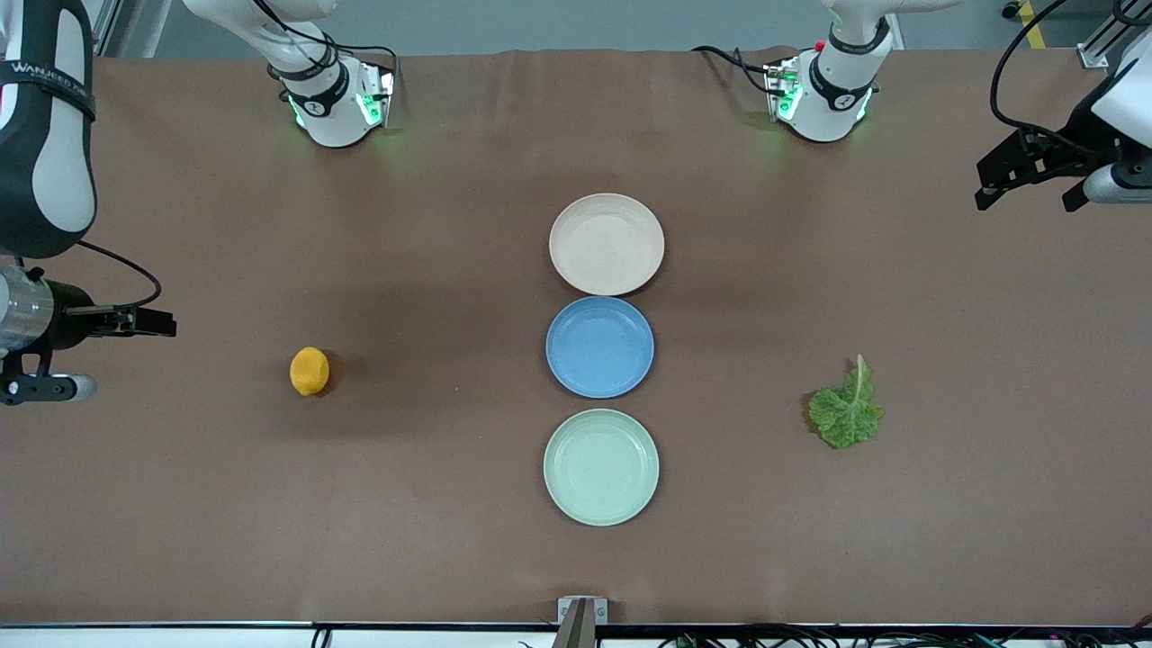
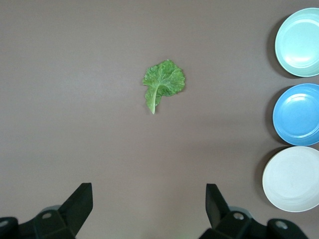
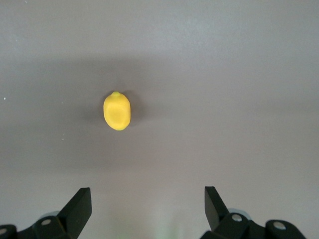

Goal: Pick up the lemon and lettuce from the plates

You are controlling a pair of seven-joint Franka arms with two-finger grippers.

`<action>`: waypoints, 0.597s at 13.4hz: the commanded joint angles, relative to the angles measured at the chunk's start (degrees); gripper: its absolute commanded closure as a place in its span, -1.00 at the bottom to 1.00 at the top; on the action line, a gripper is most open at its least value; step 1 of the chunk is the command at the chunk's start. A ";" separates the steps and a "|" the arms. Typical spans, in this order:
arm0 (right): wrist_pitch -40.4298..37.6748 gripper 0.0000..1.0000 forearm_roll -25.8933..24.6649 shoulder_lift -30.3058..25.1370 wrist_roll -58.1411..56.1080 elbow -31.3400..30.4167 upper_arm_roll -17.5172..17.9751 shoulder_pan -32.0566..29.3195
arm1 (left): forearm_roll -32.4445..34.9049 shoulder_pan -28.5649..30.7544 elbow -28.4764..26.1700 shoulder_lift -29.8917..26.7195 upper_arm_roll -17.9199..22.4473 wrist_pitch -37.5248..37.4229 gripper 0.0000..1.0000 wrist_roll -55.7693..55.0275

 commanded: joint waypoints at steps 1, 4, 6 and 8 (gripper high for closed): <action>-0.36 -1.00 0.81 -2.26 -0.32 -2.22 0.94 -1.12 | -1.19 0.55 -0.26 -0.78 -0.23 0.18 -1.00 0.85; 6.04 -1.00 0.81 -10.16 -0.32 -13.01 1.02 -1.03 | -1.02 0.38 -0.26 -0.78 -0.23 0.27 -1.00 1.03; 8.78 -1.00 0.98 -13.86 -0.41 -17.78 1.02 -1.11 | -1.02 0.37 -0.26 -0.78 -0.23 0.27 -1.00 1.03; 10.71 -1.00 0.98 -16.67 -0.41 -21.29 1.02 -1.29 | -1.10 0.38 -0.17 -0.86 -0.23 0.27 -1.00 1.03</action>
